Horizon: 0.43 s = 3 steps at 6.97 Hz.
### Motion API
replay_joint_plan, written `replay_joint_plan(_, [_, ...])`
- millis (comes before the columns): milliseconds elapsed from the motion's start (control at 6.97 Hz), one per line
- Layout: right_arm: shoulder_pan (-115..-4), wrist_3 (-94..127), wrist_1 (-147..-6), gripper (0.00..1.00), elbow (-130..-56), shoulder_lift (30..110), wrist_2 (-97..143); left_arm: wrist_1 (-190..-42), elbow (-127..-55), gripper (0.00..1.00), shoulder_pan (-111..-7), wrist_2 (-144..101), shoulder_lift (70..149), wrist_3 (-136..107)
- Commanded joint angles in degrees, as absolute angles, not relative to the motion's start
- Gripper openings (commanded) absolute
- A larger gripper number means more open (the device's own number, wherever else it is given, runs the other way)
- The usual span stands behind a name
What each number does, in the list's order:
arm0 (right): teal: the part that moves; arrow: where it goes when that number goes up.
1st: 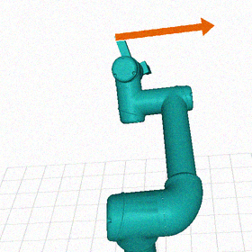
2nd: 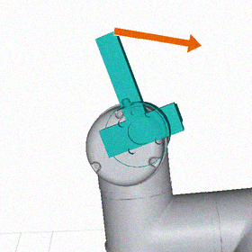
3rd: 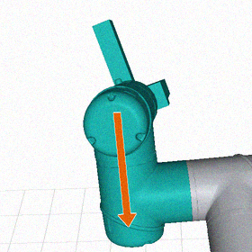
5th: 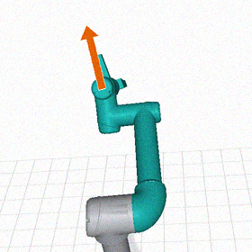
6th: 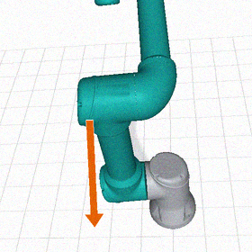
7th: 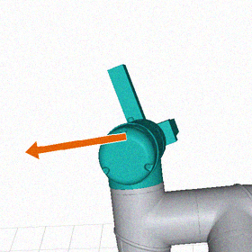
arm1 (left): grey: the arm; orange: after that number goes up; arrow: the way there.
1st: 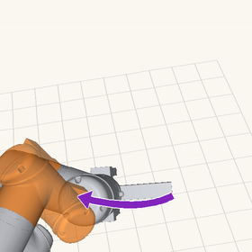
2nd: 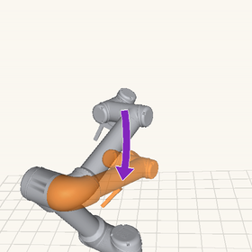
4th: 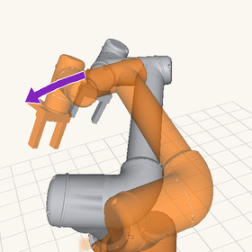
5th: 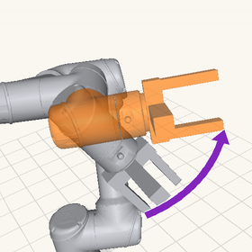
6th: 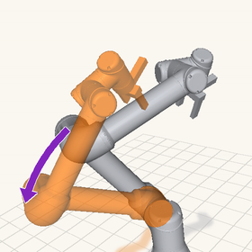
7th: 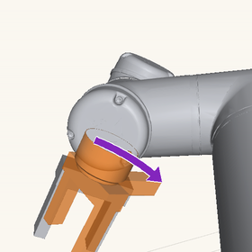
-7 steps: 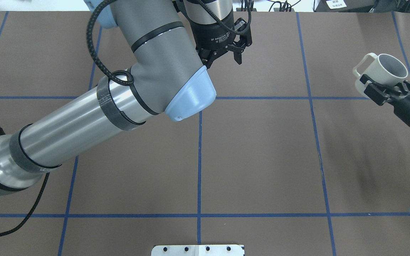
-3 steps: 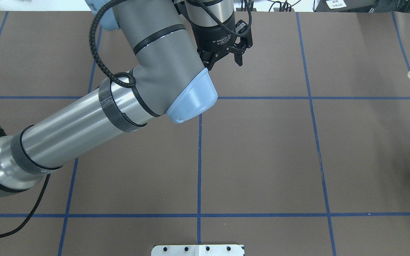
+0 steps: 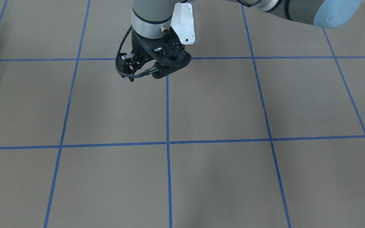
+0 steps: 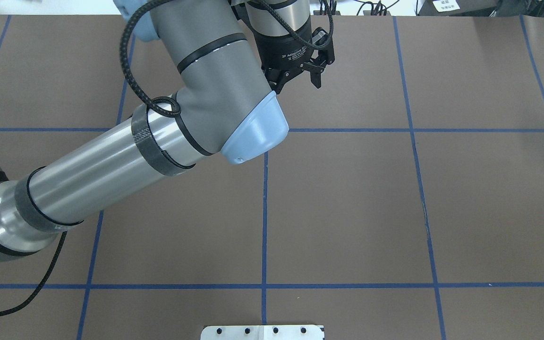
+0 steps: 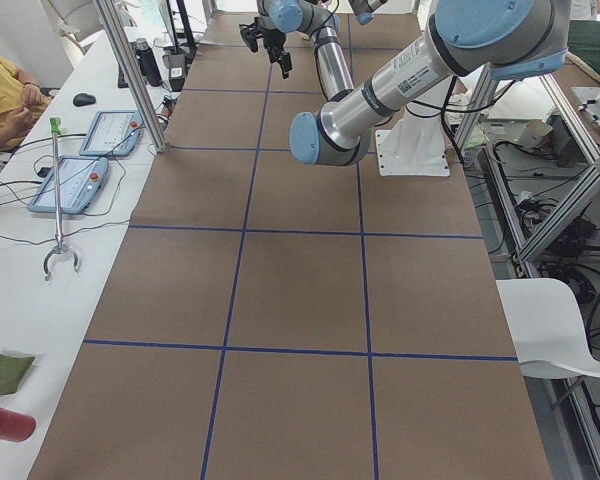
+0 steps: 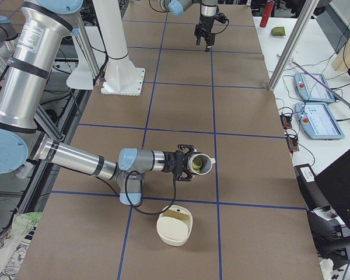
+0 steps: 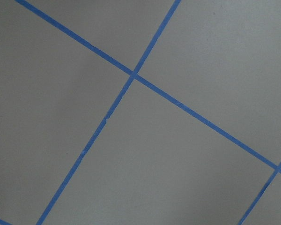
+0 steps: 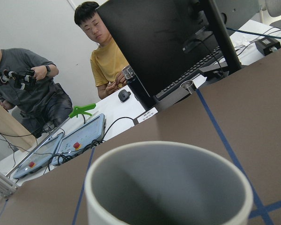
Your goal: Left arm hands cup to right arm to dump lemon
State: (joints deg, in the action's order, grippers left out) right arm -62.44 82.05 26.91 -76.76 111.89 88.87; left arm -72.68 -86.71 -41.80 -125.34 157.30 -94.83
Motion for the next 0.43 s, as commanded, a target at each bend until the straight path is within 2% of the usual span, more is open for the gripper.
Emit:
replay_joint_plan(0, [-65.6,96.3,32.2,0.17,-73.7,114.2,90.6,-72.7,-86.8,1.00,-41.5,-125.3,157.3,-95.3])
replay_joint_plan(287, [-70.0,109.2,34.0,0.18,-72.2,114.2,96.0,-72.7,-86.9,1.00,-41.5,-125.2,157.4,-95.5])
